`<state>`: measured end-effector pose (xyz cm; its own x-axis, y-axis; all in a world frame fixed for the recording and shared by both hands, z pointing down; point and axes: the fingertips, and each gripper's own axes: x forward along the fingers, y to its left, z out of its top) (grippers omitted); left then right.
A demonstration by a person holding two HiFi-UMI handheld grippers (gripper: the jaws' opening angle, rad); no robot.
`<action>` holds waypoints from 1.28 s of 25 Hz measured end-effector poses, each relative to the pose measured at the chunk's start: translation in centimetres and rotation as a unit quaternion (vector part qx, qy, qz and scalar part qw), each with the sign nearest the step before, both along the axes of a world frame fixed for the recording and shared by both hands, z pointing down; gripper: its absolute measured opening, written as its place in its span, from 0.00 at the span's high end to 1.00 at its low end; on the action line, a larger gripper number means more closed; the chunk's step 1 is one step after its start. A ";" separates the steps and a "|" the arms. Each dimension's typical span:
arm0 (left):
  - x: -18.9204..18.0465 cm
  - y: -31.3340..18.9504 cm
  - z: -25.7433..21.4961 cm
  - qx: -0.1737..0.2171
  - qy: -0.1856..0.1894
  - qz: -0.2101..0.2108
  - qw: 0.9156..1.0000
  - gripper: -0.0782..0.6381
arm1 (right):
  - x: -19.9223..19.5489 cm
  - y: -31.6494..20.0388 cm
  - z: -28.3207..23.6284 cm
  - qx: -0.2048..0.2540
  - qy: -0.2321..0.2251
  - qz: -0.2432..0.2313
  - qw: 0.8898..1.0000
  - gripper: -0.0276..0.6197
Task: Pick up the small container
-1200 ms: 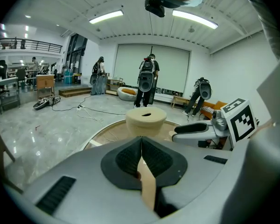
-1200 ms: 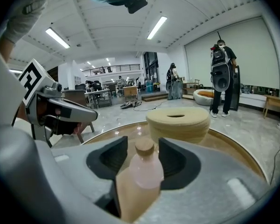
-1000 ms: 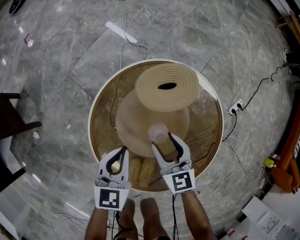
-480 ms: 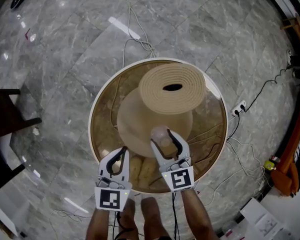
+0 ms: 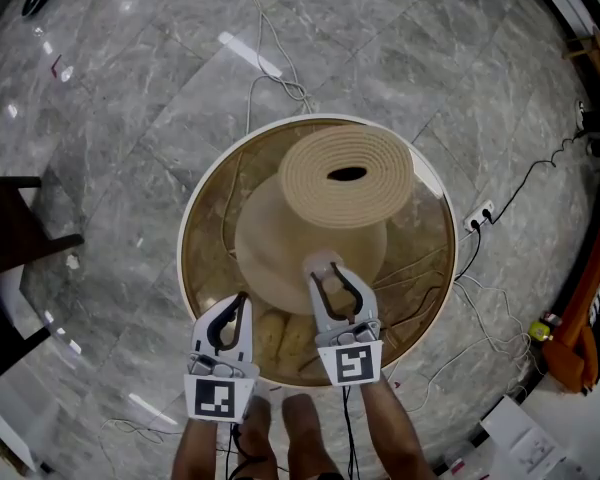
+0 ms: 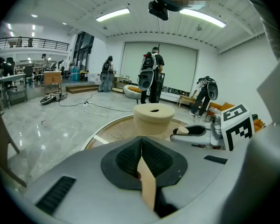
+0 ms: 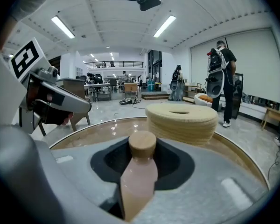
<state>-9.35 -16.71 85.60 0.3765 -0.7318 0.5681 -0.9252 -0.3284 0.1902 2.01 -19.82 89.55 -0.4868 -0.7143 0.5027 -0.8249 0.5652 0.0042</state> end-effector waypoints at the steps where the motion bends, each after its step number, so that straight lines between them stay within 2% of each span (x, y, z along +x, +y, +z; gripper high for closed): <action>1: -0.1 0.0 -0.1 0.002 -0.001 0.000 1.000 0.87 | 0.0 0.1 0.0 0.000 0.002 0.002 1.000 0.75; 20: -0.9 0.1 -1.7 0.013 -0.011 0.001 1.000 0.87 | -0.1 0.3 -1.4 0.004 0.004 -0.003 1.000 0.76; 32: -0.3 -1.6 -9.4 0.057 -0.014 0.022 0.998 0.87 | 0.1 -0.7 -8.8 0.012 -0.003 0.000 1.000 0.76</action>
<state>-9.67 -18.31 76.18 0.3959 -0.7749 0.4927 -0.9134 -0.3877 0.1242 2.07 -20.55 80.73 -0.4888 -0.7269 0.4824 -0.8254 0.5644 0.0140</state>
